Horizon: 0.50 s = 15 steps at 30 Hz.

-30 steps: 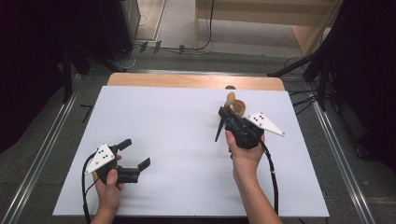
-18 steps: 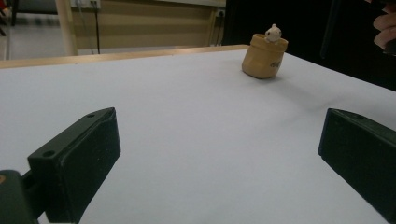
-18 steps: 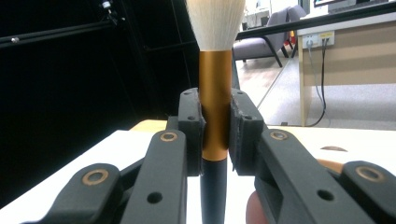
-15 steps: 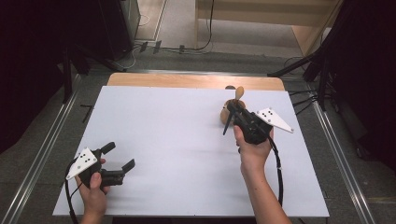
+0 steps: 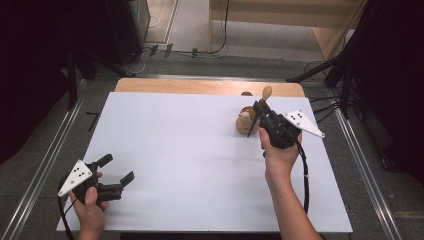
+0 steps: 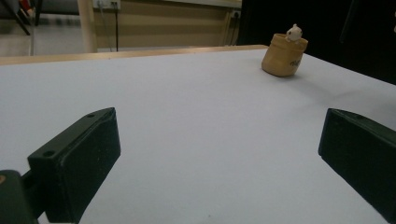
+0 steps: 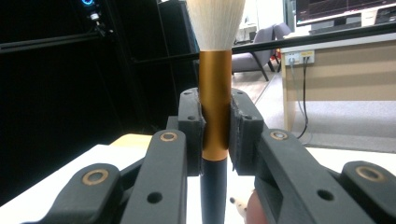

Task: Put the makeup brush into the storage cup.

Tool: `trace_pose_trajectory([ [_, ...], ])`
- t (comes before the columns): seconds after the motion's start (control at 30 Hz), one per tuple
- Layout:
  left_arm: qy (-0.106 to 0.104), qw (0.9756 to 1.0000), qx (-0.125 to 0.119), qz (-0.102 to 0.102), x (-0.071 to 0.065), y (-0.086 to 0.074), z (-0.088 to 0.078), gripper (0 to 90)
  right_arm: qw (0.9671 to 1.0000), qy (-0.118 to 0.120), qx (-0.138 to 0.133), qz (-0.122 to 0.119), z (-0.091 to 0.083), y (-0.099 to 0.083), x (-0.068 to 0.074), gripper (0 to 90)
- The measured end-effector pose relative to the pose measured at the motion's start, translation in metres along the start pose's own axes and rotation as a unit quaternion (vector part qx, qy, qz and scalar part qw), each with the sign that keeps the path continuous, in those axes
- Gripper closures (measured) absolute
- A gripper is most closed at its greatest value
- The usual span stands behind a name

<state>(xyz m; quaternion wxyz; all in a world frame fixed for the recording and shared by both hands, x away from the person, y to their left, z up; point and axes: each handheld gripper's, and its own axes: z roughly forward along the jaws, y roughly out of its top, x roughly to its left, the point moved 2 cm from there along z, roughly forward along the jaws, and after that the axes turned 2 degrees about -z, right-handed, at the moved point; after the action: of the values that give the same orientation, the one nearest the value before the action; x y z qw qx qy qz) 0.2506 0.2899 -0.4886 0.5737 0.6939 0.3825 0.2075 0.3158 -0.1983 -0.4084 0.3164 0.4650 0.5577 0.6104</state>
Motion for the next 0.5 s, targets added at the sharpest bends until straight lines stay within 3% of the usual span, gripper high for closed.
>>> trace_pose_trajectory([
  [0.5, 0.013, 0.9998, -0.01, -0.014, 0.012, -0.002, -0.011, 0.0, 0.9994, -0.024, -0.019, -0.017, 0.009, 0.011, -0.02, 79.1],
])
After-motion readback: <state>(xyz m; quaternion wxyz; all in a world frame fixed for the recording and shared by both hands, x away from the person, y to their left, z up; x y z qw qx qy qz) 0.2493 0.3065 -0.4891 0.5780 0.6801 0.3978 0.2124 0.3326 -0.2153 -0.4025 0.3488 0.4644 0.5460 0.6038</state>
